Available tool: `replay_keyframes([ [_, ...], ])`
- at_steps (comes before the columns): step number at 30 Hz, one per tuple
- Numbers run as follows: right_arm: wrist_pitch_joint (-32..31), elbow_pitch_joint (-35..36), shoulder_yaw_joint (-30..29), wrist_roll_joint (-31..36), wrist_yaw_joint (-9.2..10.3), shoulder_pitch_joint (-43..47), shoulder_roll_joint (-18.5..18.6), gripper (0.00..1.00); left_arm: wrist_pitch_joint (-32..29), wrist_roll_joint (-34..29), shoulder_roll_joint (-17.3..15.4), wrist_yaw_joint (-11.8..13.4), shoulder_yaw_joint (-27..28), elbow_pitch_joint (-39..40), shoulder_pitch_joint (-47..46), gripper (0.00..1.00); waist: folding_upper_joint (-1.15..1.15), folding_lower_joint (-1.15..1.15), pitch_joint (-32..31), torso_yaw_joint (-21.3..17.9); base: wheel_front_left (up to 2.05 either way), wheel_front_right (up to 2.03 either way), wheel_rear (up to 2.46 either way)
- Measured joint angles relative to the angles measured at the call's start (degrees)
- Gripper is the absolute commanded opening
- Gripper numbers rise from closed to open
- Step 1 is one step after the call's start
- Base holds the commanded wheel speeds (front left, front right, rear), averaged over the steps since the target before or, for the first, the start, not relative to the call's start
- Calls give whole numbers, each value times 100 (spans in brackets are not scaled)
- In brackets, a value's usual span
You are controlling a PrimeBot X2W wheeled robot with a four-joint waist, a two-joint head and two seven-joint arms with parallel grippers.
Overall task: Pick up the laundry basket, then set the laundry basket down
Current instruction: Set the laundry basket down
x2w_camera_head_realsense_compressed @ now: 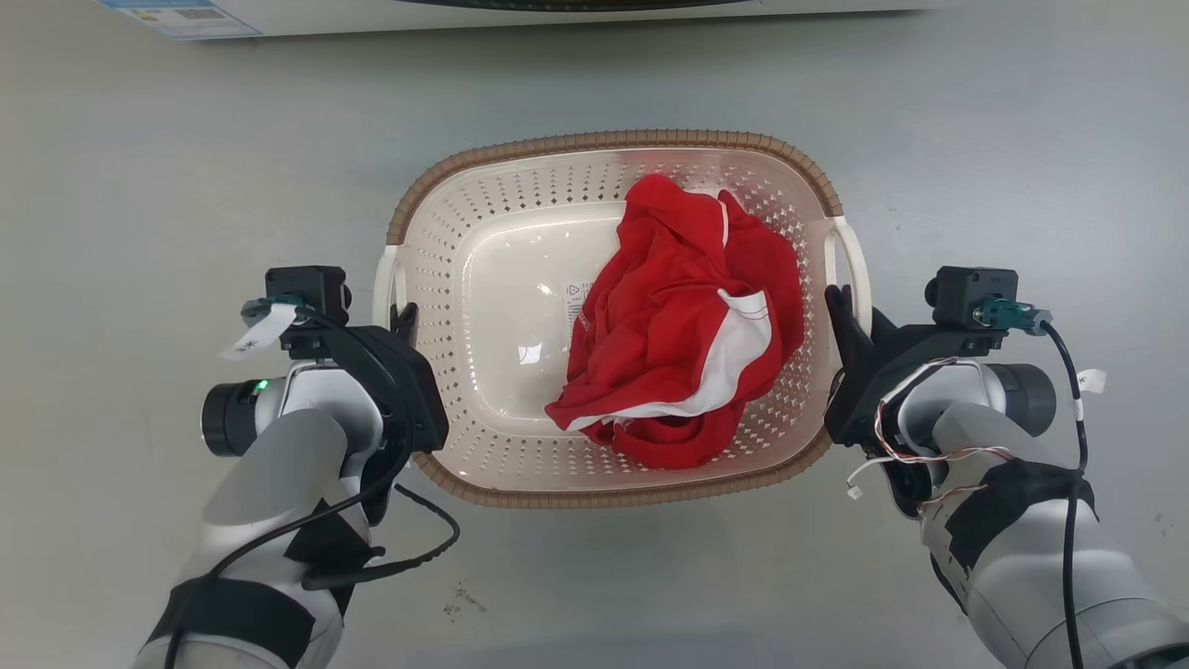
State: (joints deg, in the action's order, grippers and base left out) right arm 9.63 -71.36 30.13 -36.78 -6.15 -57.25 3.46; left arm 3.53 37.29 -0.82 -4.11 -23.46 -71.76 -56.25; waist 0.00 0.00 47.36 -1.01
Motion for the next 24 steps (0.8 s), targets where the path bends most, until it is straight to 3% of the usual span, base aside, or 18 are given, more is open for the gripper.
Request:
replay_keyframes([
  [1,-5,-10,0,-3,0,-3,1,15,-11,0,-1,0,-5,-5,-1,0,0,0,-1,1,0,0,0],
  [2,-5,-26,2,-3,0,-4,10,15,-25,0,-9,0,-9,-12,-2,0,0,0,-3,3,0,0,0],
  [3,-8,-35,10,-3,-1,-4,8,16,-26,0,-9,-2,-16,-14,-2,0,0,0,-4,4,0,0,0],
  [4,-9,-42,13,-3,-8,-4,7,31,-34,0,-7,-5,-26,-14,-3,8,0,0,-6,6,0,0,0],
  [5,-34,-51,12,-4,-16,-4,10,69,-36,0,-10,-36,-29,-19,-3,25,0,0,-8,7,0,0,0],
  [6,-48,-66,22,-4,-16,-4,13,100,-40,1,-15,-46,-29,-23,-4,40,0,0,-9,9,0,0,0],
  [8,-47,-96,24,-5,-16,-4,51,100,-45,1,-73,-46,-31,-44,-8,100,0,0,-14,11,0,0,0],
  [24,296,132,77,-60,-77,38,111,100,411,-48,-114,-151,-209,-49,58,100,0,0,-418,37,0,0,0],
])
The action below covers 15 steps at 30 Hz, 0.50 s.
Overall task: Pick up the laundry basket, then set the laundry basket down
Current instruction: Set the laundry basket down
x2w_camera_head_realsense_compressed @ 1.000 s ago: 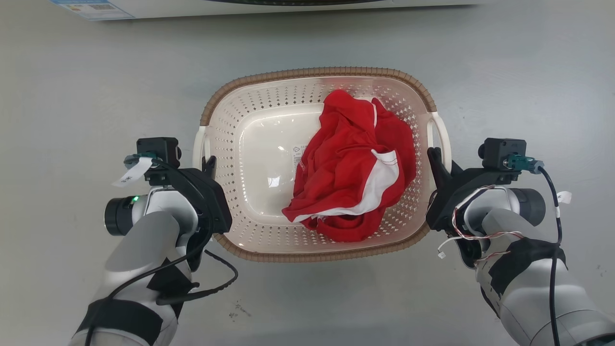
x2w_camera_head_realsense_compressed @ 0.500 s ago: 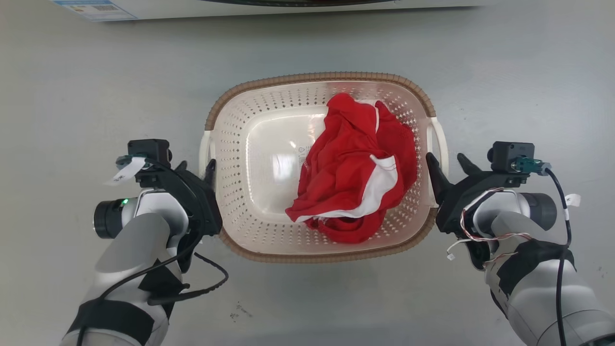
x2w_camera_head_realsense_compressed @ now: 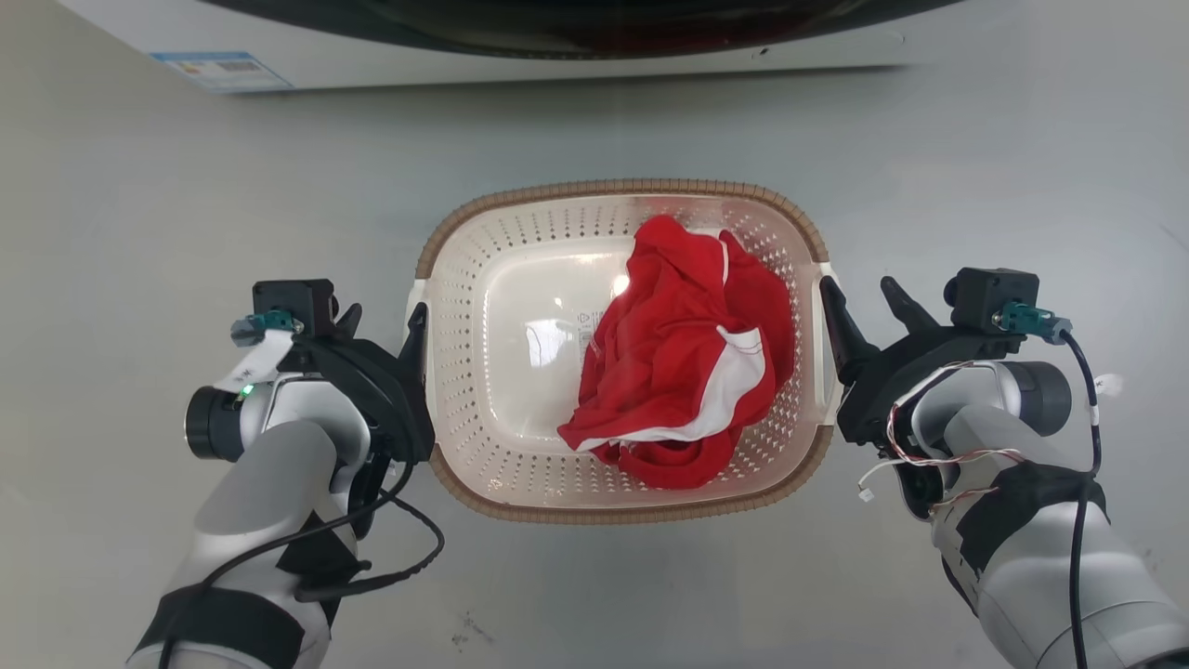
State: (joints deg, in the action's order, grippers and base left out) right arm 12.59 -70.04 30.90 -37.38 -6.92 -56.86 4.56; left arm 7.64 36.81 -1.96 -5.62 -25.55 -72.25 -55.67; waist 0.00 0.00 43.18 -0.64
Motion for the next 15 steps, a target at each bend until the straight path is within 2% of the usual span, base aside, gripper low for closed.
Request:
replay_keyframes([
  [7,149,189,-15,-8,-14,315,12,100,467,-120,1,-44,-68,77,203,100,0,0,-442,-6,0,0,0],
  [15,171,535,-55,60,-14,717,223,100,655,-186,-59,-51,-80,371,427,100,0,0,-1062,-52,0,0,0],
])
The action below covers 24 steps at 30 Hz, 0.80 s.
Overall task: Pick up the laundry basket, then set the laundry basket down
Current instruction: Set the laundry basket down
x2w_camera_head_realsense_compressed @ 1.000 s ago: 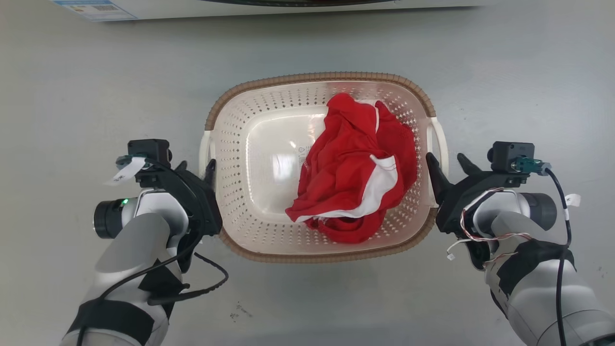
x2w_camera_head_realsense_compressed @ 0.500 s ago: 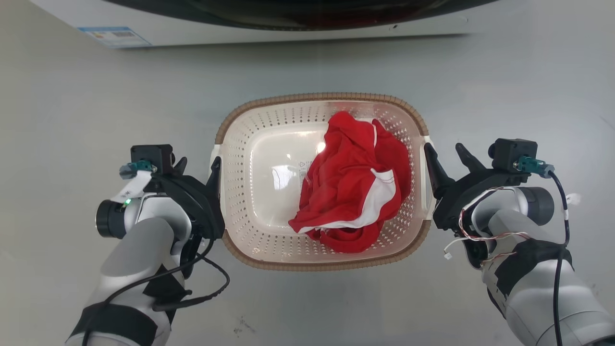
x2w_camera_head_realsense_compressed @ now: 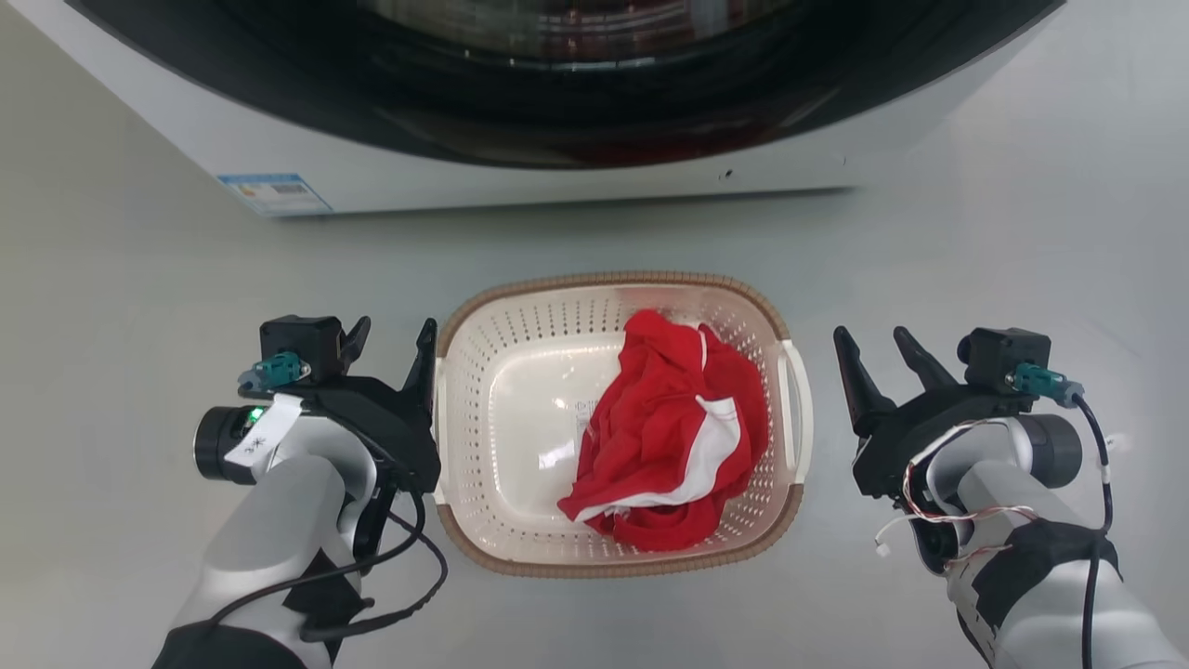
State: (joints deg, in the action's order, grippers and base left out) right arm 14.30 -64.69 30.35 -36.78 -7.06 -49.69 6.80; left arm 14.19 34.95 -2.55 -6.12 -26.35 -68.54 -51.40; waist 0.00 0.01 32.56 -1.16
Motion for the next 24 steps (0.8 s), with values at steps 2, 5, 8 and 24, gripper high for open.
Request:
replay_keyframes([
  [2,0,71,-35,0,0,59,9,100,10,-2,-11,-1,2,40,43,100,0,0,-83,-6,0,0,0],
  [5,-1,309,-153,1,2,246,52,100,11,-10,-62,0,10,179,176,100,0,0,-330,-22,0,0,0],
  [8,0,542,-270,4,69,436,133,100,12,-41,-90,2,23,366,329,100,0,0,-580,-34,0,0,0],
  [24,0,2119,-691,509,614,1898,387,100,12,-394,-461,474,385,2217,1889,100,-1,0,-2024,-3,0,0,0],
])
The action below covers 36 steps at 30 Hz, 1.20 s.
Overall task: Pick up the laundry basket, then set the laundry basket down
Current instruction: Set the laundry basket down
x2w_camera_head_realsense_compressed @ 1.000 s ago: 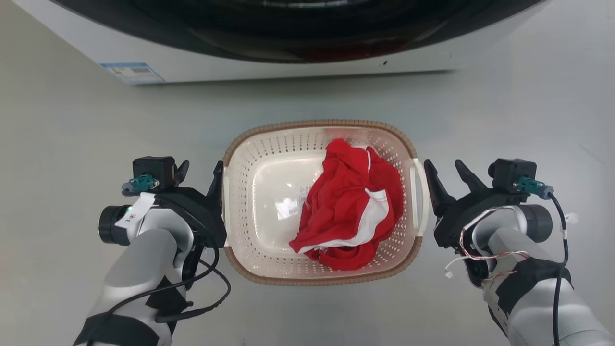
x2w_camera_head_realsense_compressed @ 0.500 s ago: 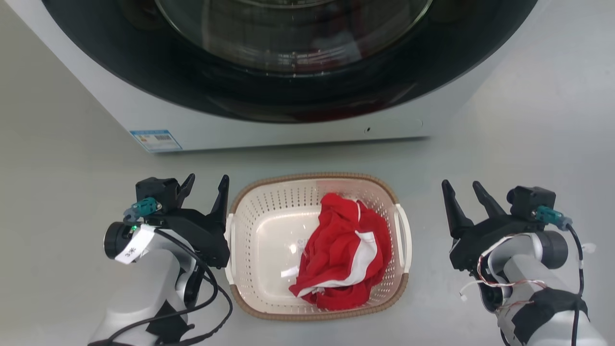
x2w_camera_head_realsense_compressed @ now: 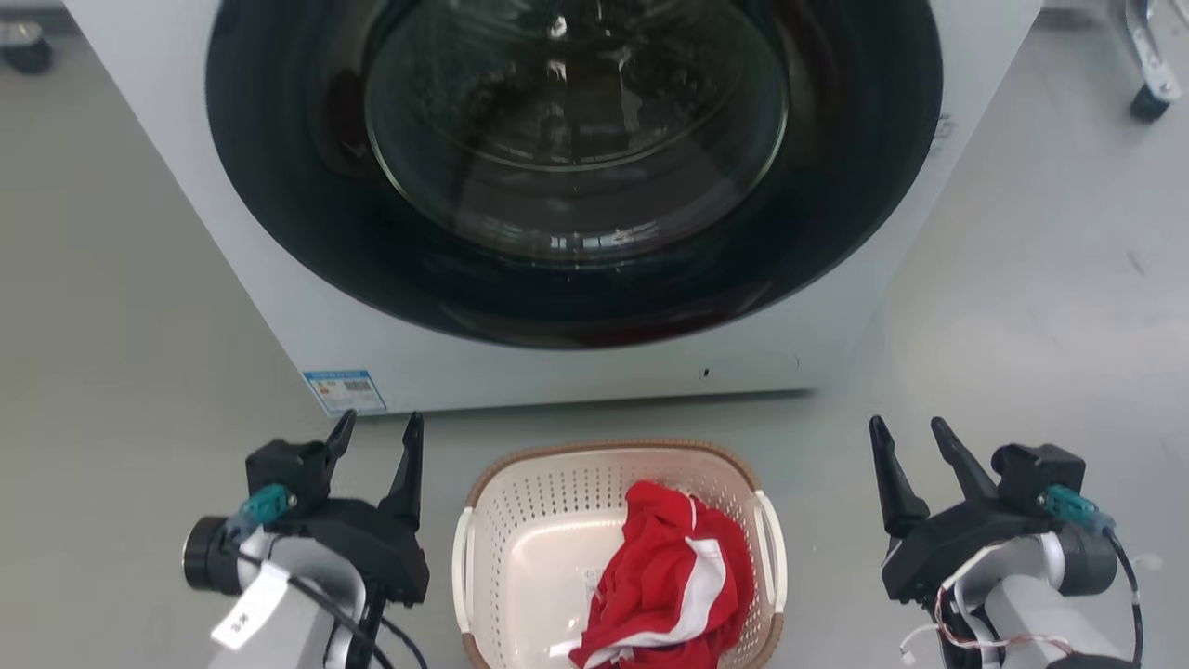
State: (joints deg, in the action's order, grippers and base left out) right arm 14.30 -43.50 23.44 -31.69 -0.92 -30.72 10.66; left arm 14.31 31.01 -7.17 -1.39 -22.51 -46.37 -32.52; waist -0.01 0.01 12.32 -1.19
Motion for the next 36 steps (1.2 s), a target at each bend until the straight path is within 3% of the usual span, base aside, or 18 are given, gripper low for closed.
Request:
replay_keyframes([
  [12,16,1377,-146,361,305,1170,167,100,0,-411,-236,487,70,1739,1495,100,0,0,-852,-17,0,0,0],
  [20,19,2152,-231,560,470,1878,252,100,0,-582,-434,669,290,2795,2335,100,0,0,-1183,-48,0,0,0],
  [36,23,3016,-409,723,655,2955,374,100,1,-697,-422,846,682,3776,3511,100,1,-1,-1411,-108,0,0,0],
])
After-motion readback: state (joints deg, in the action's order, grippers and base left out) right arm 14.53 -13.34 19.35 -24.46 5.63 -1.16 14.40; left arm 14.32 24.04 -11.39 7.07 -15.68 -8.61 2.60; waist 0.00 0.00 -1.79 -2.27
